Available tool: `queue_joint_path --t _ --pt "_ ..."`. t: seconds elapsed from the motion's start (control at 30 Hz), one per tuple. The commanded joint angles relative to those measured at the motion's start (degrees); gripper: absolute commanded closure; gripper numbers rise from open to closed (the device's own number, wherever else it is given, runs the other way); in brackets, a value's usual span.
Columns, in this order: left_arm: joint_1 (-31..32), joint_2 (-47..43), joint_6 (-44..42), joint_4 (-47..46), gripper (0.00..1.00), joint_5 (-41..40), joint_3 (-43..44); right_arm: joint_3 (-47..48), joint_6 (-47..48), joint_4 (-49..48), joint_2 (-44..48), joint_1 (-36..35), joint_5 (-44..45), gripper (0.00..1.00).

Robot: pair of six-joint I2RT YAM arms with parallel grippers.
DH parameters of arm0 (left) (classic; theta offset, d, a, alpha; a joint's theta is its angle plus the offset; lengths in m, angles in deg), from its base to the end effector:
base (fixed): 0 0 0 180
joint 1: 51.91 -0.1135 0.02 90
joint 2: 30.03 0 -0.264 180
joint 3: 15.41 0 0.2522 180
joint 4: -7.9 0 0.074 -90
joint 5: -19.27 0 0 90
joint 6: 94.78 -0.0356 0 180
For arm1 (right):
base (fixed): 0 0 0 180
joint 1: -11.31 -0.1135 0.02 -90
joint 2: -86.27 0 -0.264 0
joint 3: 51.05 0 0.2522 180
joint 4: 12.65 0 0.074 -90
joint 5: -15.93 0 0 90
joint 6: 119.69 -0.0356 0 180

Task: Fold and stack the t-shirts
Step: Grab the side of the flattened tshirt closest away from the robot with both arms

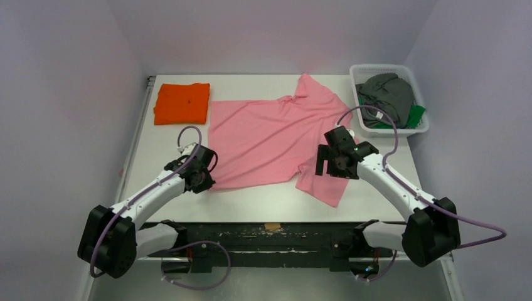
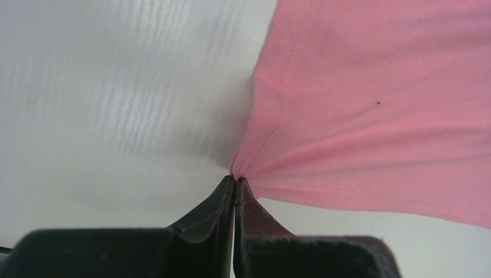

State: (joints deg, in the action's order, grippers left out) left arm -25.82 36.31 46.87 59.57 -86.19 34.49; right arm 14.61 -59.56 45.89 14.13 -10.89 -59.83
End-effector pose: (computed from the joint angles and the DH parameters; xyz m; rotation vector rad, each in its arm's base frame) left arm 0.1805 -0.0778 0.1834 -0.6608 2.5956 -0.0420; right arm 0.2213 0.0809 0.2380 0.2498 2.6325 -0.0397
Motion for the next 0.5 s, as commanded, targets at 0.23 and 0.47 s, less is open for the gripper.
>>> queue_joint_path --t 0.23,0.47 --pt "-4.7 -0.61 -0.69 -0.69 1.0 -0.35 -0.81 -13.81 -7.92 8.5 5.82 -6.27 -5.16 0.2" --pt "-4.7 0.86 -1.1 -1.35 1.0 1.05 -0.85 -13.51 -7.83 3.15 1.24 -6.37 -5.55 0.28"
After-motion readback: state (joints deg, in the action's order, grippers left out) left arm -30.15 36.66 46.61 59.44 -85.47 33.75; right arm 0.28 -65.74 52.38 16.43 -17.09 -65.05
